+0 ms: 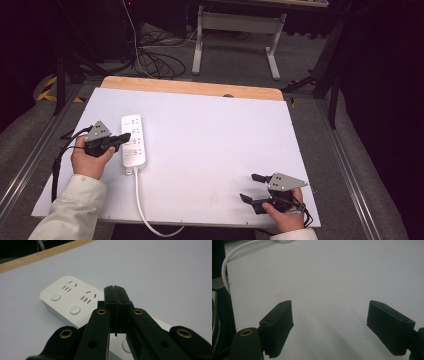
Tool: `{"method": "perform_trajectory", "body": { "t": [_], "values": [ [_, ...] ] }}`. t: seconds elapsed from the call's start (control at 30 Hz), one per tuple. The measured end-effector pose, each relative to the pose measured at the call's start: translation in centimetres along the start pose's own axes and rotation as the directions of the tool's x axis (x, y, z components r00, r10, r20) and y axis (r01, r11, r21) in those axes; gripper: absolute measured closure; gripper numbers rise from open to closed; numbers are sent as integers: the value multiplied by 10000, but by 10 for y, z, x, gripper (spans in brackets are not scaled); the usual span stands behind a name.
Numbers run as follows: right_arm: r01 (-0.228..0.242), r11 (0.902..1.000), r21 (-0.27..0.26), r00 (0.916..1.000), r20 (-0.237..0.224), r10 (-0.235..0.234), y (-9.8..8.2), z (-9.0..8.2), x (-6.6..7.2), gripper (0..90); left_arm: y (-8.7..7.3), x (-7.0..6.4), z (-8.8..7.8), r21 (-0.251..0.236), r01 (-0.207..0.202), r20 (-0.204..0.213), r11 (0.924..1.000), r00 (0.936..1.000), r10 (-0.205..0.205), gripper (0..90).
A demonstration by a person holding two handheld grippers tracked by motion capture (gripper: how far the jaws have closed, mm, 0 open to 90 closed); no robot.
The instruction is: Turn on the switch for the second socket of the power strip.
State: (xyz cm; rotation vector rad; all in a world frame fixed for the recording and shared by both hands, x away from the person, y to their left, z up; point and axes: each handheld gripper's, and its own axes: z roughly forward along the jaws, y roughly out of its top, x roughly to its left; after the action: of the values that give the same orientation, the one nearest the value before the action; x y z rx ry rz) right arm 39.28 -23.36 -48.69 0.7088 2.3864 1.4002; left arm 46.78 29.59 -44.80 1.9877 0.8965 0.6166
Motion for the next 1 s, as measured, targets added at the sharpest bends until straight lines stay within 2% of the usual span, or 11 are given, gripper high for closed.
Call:
{"method": "perform_trajectory", "body": {
  "t": [0.07,0.3,0.53,0.83,0.87,0.9,1.0],
  "values": [
    [4,10000,-15,10000,6,-4,0,-1,0,215,3,-4,-1,3,-89,50,10000,9999,89,900],
    [6,10000,-47,10000,12,-6,0,-2,1,215,8,-6,-10,-318,177,357,9993,9992,-166,900],
    [3,10000,-22,10000,16,-3,0,-1,1,215,11,-8,-14,-289,46,270,9996,9996,-38,900],
    [-5,10000,-15,10000,9,6,0,-1,1,214,14,-10,-19,-449,171,390,9988,9991,-153,897],
    [-4,10000,-8,10000,1,4,0,-1,0,214,16,-10,-22,-565,309,378,9979,9989,-288,892],
    [2,10000,-1,10000,0,-2,0,-1,0,214,17,-12,-23,-537,294,305,9981,9991,-278,830],
    [-5,10000,19,10000,-16,5,-1,0,0,214,23,-17,-26,-570,64,309,9984,9995,-46,797]
  ]
}}
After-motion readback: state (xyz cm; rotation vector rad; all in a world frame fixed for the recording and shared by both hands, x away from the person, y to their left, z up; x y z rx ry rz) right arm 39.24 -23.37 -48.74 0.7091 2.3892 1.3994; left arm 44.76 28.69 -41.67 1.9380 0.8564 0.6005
